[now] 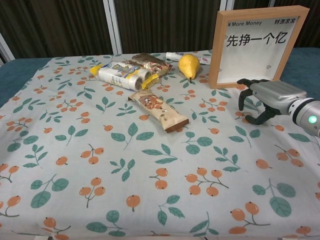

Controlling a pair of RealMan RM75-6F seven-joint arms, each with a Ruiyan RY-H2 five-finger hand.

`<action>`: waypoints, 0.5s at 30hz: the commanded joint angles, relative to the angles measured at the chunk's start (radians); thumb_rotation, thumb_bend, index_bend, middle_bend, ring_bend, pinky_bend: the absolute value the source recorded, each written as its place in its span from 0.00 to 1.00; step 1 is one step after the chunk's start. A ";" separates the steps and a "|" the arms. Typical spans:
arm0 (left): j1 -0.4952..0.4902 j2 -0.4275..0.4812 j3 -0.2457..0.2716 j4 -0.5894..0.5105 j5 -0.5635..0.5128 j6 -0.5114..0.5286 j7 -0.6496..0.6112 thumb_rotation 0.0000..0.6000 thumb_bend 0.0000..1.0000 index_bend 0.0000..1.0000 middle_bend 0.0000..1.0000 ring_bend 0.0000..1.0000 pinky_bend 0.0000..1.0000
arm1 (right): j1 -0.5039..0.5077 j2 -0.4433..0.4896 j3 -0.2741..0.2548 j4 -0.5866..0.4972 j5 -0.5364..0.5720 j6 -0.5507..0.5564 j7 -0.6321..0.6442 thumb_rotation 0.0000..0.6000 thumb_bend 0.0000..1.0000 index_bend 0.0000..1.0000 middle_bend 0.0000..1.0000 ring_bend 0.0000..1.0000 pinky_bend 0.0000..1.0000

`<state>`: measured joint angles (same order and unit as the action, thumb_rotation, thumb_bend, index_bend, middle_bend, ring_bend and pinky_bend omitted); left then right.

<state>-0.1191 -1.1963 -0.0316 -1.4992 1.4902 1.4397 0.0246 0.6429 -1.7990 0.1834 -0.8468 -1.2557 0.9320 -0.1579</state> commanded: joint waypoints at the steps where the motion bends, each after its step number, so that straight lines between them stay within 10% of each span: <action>1: 0.003 0.001 0.001 0.002 -0.003 0.001 -0.005 1.00 0.42 0.00 0.00 0.00 0.00 | 0.000 -0.001 0.000 -0.001 -0.001 0.001 -0.003 1.00 0.43 0.55 0.04 0.00 0.00; 15: 0.007 -0.001 0.003 0.016 -0.003 0.003 -0.028 1.00 0.42 0.00 0.00 0.00 0.00 | 0.007 -0.017 0.006 0.022 -0.008 0.013 -0.001 1.00 0.45 0.59 0.05 0.00 0.00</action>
<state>-0.1125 -1.1972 -0.0284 -1.4834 1.4874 1.4424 -0.0038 0.6493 -1.8154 0.1890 -0.8253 -1.2632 0.9445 -0.1597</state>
